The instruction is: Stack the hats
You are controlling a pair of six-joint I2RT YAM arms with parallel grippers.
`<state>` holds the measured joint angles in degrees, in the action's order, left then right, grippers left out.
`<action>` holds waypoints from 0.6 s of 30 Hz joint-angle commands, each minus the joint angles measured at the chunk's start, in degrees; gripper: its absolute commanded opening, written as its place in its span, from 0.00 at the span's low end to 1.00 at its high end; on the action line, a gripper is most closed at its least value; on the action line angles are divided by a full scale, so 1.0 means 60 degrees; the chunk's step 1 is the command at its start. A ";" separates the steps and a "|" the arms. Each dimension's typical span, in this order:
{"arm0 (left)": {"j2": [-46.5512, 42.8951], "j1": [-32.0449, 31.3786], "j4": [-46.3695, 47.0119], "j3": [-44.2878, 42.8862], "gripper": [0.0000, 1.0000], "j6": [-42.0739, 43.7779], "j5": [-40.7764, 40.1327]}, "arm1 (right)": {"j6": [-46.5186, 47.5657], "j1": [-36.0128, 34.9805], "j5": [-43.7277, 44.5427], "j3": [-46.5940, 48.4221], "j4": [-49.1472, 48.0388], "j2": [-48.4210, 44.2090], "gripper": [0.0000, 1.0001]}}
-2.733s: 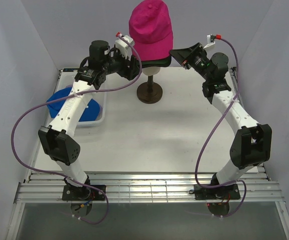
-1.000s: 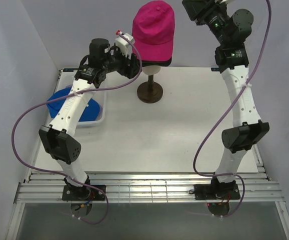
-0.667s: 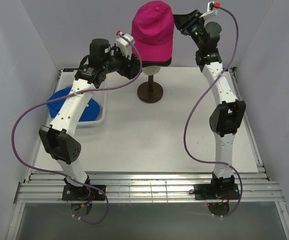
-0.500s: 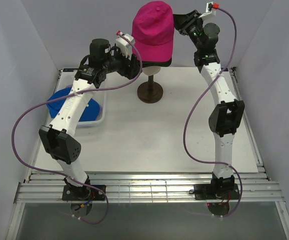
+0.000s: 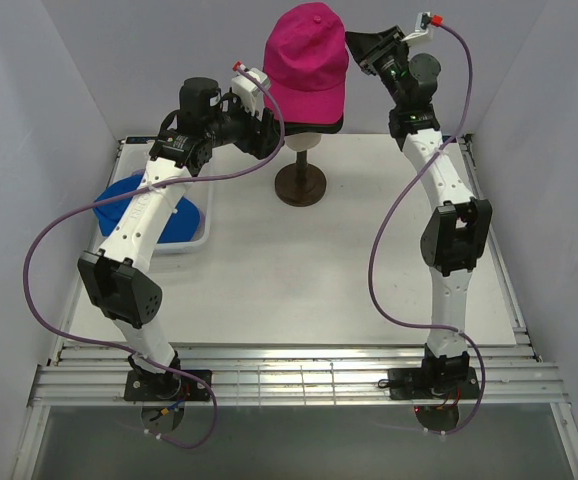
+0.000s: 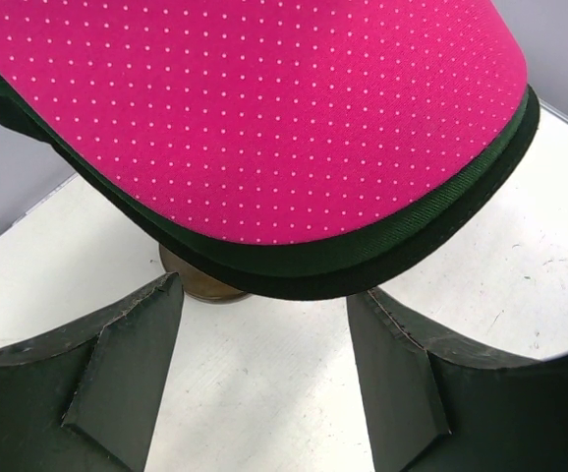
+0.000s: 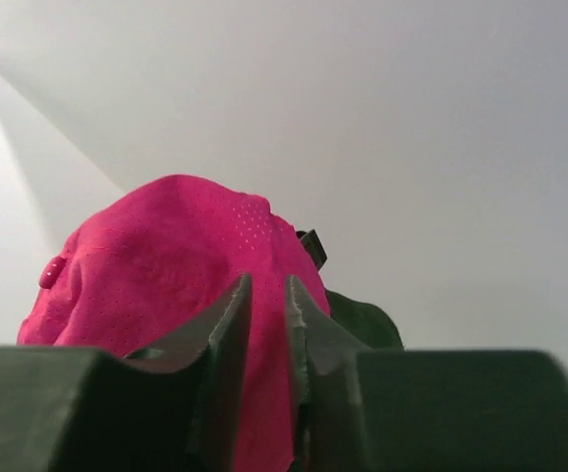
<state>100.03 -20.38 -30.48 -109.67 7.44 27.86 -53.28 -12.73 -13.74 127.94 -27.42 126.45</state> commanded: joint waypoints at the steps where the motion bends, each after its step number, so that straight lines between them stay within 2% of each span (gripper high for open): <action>1: -0.0382 -0.0002 0.0100 -0.0238 0.77 -0.0039 -0.0072 | -0.0495 0.0086 -0.0142 0.0020 -0.0924 -0.0846 0.17; 6: -0.0412 -0.0016 0.0041 -0.0267 0.77 0.0005 -0.0160 | -0.1007 0.0071 -0.0332 -0.0405 -0.1157 -0.0729 0.15; 9: -0.0397 -0.0002 0.0055 -0.0296 0.77 -0.0010 -0.0175 | -0.1198 -0.0002 -0.0537 -0.0289 -0.1158 -0.0451 0.21; 10: -0.0382 -0.0002 0.0041 -0.0311 0.77 -0.0010 -0.0175 | -0.1257 -0.0031 -0.0610 -0.0158 -0.1071 -0.0277 0.26; 13: -0.0353 -0.0002 0.0026 -0.0311 0.77 -0.0010 -0.0190 | -0.0893 -0.0192 -0.0640 0.0108 -0.0514 -0.0187 0.33; 18: -0.0353 -0.0016 0.0041 -0.0311 0.77 -0.0054 -0.0116 | -0.0833 -0.0222 -0.0581 -0.0771 -0.0689 -0.0451 0.29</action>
<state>100.03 -20.38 -31.03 -109.67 7.44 27.62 -58.89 -13.74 -16.71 124.79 -30.09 124.64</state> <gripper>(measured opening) 0.775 0.299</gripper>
